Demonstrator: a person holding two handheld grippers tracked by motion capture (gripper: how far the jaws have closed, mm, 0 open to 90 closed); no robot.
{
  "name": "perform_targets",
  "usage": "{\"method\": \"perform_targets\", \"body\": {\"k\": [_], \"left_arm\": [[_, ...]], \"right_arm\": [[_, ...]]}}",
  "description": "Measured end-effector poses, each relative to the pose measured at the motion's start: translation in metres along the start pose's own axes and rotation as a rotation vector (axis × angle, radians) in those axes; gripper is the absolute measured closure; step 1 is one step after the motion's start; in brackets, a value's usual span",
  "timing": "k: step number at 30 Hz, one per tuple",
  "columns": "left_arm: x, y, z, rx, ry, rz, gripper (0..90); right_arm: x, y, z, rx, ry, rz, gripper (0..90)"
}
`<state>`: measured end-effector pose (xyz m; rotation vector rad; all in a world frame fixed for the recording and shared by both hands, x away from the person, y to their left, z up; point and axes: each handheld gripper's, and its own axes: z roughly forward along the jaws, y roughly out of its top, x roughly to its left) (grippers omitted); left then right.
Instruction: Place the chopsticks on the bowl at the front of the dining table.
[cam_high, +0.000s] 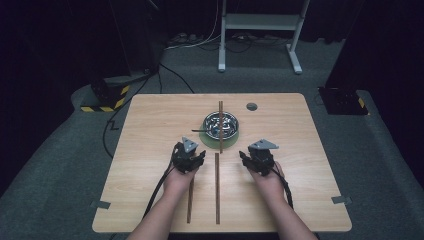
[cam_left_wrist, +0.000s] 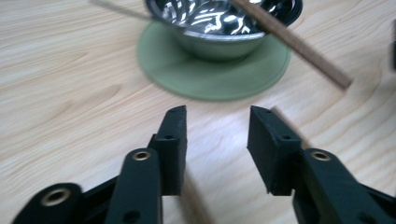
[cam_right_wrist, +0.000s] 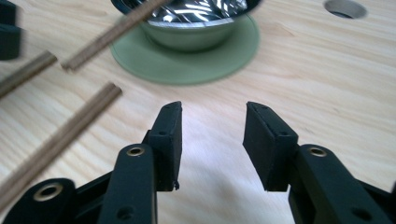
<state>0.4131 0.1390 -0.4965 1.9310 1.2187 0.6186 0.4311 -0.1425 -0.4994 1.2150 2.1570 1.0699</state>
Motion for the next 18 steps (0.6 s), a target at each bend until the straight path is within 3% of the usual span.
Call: {"method": "perform_targets", "body": {"k": [5, 11, 18], "left_arm": [[0.018, -0.018, -0.019, 0.023, 0.008, -0.025, 47.2], [0.040, -0.040, -0.040, 0.030, 0.048, -0.035, 41.1], [0.067, -0.081, -0.073, 0.064, 0.099, -0.082, 37.2]], "right_arm": [[-0.009, -0.015, -0.018, 0.001, -0.012, -0.014, 54.5], [-0.025, -0.034, -0.037, 0.014, -0.025, -0.043, 58.0], [-0.044, -0.060, -0.063, 0.044, -0.028, -0.016, 55.7]]}}
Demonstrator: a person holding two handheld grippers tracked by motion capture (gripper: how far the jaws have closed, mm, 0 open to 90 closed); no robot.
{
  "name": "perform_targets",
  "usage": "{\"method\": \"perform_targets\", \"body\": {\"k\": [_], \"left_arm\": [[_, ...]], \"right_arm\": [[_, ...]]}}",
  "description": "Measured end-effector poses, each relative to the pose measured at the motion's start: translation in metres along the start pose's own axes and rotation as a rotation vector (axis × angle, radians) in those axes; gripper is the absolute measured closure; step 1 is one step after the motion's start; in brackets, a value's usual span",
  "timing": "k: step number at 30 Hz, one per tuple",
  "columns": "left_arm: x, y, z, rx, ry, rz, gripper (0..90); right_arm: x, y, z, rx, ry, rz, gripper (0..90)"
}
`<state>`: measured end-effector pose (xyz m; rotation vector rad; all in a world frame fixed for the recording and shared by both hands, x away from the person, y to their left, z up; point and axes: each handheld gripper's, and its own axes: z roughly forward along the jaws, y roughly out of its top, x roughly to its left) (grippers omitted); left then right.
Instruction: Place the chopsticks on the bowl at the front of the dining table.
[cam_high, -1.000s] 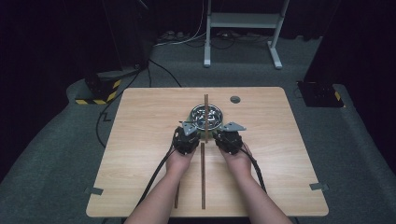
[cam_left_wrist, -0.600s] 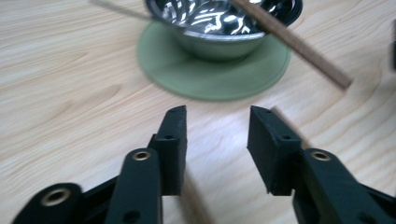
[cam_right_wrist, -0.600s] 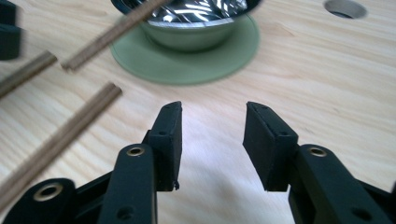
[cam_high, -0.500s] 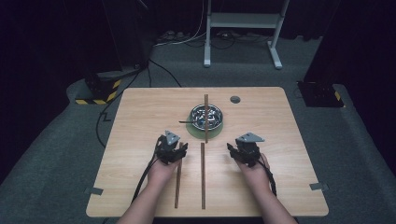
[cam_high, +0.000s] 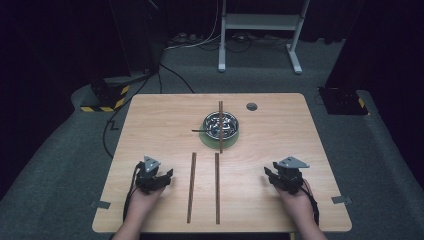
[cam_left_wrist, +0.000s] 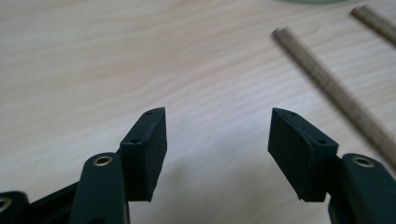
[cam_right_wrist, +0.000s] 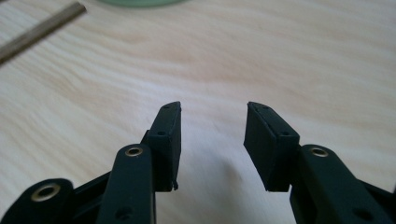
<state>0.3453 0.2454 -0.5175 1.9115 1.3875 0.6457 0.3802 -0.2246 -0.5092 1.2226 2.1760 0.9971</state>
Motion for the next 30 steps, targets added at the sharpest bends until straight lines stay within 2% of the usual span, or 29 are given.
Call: {"method": "perform_targets", "body": {"k": [5, 6, 10, 12, 13, 17, 19, 20, 24, 28, 30], "left_arm": [[0.024, -0.026, -0.018, 0.035, 0.023, -0.028, 34.5], [0.028, -0.030, -0.022, 0.035, 0.026, -0.030, 34.1], [0.038, -0.043, -0.036, 0.032, 0.047, -0.029, 32.3], [0.042, -0.049, -0.040, 0.025, 0.047, -0.043, 28.5], [0.043, -0.050, -0.040, 0.020, 0.042, -0.059, 26.7], [0.040, -0.048, -0.037, 0.030, 0.047, -0.049, 20.0], [0.040, -0.047, -0.036, 0.027, 0.050, -0.066, 19.7], [0.040, -0.047, -0.036, 0.031, 0.052, -0.062, 19.6], [0.040, -0.047, -0.036, 0.026, 0.049, -0.066, 19.7], [0.040, -0.047, -0.037, 0.035, 0.050, -0.049, 19.9], [0.039, -0.048, -0.037, 0.028, 0.045, -0.057, 19.9]], "right_arm": [[-0.015, -0.023, -0.014, 0.032, -0.021, 0.049, 53.2], [-0.017, -0.027, -0.017, 0.037, -0.034, 0.047, 53.0], [-0.022, -0.039, -0.027, 0.055, -0.036, 0.074, 48.6], [-0.023, -0.042, -0.030, 0.051, -0.047, 0.072, 45.1], [-0.023, -0.043, -0.031, 0.059, -0.043, 0.076, 43.3], [-0.024, -0.042, -0.030, 0.061, -0.041, 0.077, 38.9], [-0.026, -0.042, -0.029, 0.060, -0.053, 0.089, 39.6], [-0.026, -0.042, -0.028, 0.050, -0.077, 0.099, 39.0], [-0.026, -0.042, -0.028, 0.056, -0.108, 0.117, 36.3], [-0.026, -0.042, -0.029, 0.058, -0.110, 0.118, 36.3], [-0.026, -0.042, -0.029, 0.063, -0.108, 0.121, 36.3]]}}
